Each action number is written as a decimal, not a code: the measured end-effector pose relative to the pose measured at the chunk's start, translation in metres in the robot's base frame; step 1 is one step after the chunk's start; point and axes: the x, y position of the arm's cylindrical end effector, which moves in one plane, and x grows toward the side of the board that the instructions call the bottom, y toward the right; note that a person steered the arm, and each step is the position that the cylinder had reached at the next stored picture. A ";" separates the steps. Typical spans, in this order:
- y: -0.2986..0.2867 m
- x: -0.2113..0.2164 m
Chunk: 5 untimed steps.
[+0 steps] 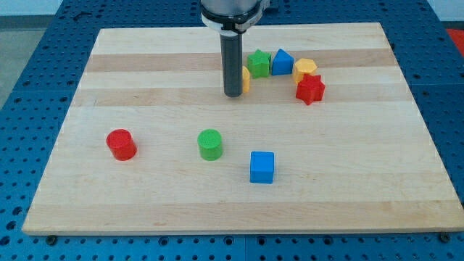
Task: Slide red circle towards center
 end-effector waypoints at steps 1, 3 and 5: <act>0.000 0.000; -0.017 0.000; -0.133 0.000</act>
